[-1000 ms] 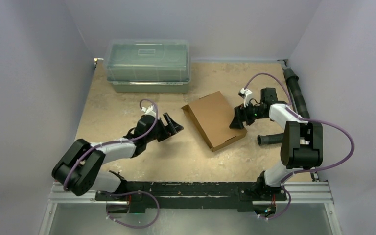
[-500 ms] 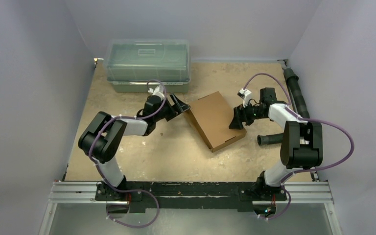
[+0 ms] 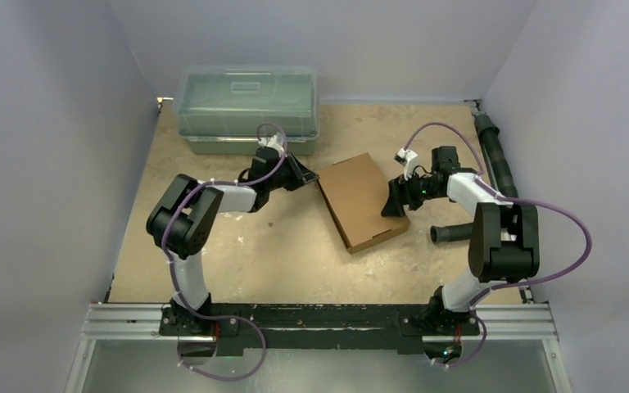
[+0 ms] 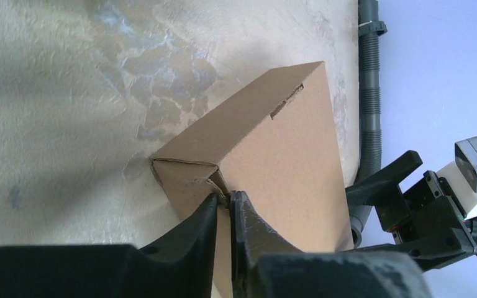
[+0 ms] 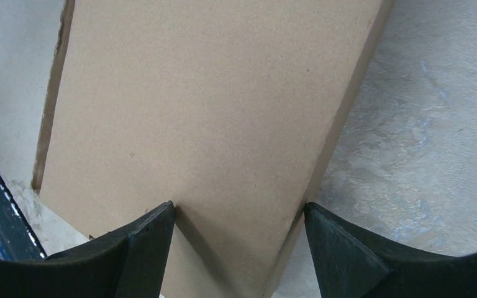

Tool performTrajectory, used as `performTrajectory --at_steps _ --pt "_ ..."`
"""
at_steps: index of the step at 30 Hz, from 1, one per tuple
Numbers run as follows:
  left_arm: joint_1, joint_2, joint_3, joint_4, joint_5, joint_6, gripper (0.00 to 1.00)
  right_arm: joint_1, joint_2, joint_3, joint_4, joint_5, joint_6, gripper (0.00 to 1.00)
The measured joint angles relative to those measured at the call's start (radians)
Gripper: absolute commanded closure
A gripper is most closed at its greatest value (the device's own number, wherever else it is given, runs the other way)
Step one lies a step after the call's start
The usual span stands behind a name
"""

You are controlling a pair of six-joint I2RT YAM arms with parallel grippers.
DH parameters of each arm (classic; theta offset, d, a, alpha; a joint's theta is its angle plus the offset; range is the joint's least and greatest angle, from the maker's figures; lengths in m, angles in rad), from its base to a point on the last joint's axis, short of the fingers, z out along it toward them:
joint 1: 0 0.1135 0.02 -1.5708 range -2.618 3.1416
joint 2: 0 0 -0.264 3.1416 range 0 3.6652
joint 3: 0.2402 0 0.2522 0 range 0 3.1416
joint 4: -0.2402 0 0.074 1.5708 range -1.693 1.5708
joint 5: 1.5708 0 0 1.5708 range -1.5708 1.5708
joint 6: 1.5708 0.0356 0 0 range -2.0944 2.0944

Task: Fold the paper box

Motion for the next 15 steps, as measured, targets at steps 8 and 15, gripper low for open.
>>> performTrajectory --at_steps 8,15 --pt "-0.012 0.000 0.049 -0.064 -0.010 0.034 0.70 0.012 0.000 0.007 -0.010 0.021 0.007 0.23" --pt "-0.034 -0.110 -0.053 -0.066 -0.014 0.048 0.34 0.024 0.000 0.007 -0.009 0.017 0.003 0.23"
